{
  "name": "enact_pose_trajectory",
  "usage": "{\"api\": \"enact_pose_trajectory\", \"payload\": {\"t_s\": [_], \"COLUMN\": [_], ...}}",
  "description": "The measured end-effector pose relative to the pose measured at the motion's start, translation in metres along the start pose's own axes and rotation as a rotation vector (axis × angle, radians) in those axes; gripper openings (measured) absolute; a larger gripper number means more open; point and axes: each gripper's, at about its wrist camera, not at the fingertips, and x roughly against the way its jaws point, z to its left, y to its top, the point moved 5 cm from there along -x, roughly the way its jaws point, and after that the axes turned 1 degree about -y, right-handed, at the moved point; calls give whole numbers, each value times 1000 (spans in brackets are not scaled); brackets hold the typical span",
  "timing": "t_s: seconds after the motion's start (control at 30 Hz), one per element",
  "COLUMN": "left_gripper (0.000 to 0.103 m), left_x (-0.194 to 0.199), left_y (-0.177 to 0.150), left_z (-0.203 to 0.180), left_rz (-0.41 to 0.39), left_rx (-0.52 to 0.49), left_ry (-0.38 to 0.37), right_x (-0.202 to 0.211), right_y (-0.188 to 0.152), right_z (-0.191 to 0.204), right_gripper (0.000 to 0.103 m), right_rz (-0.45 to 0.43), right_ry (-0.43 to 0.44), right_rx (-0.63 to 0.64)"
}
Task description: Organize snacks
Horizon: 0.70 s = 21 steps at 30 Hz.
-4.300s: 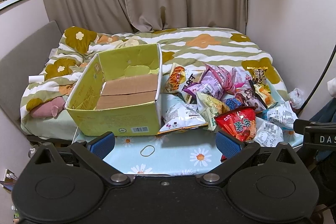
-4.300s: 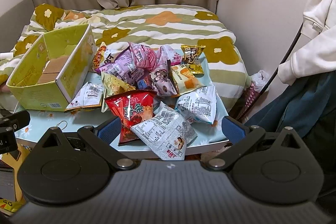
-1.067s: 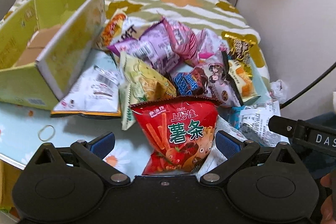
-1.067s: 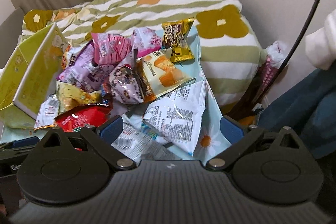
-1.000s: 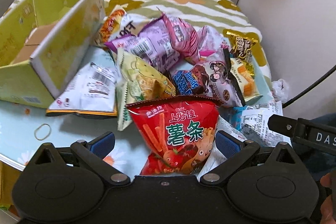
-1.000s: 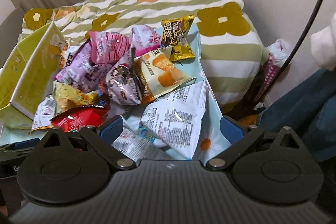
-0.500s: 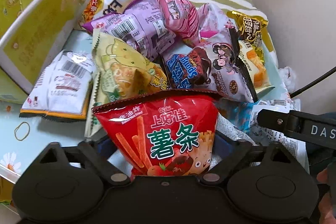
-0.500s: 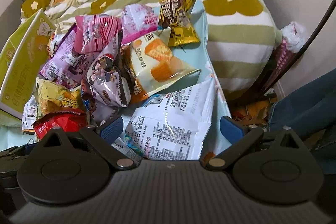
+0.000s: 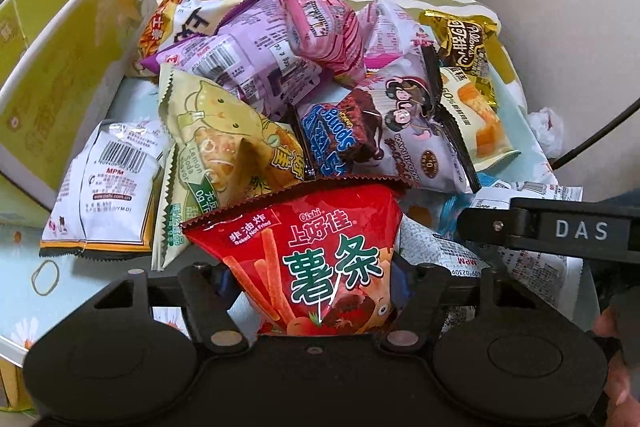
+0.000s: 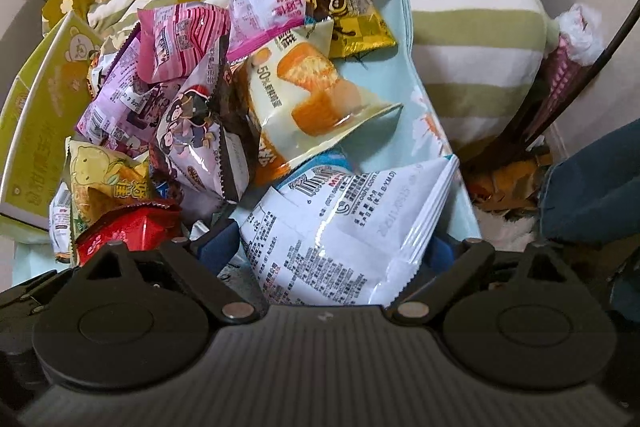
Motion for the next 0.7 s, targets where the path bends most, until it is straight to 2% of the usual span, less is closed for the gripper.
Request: {"api": "enact_pose_trajectory", "payload": {"t_s": [0.13, 0.33, 0.37, 0.7], "left_gripper": [69, 68, 68, 68], "left_x": [2, 11, 13, 39], "left_y": [1, 3, 3, 11], "left_z": [-1, -2, -2, -5], "left_rz": [-12, -43, -49, -122], "left_rx": [-19, -43, -48, -78], "left_ry": [-1, 9, 13, 18], "right_x": [1, 7, 8, 34], "right_y": [1, 3, 3, 8], "right_z": [2, -3, -5, -11], "right_gripper": [101, 81, 74, 70], "right_rz": [-8, -24, -30, -99], "right_ry": [1, -14, -17, -27], "right_rx": [10, -3, -10, -33]}}
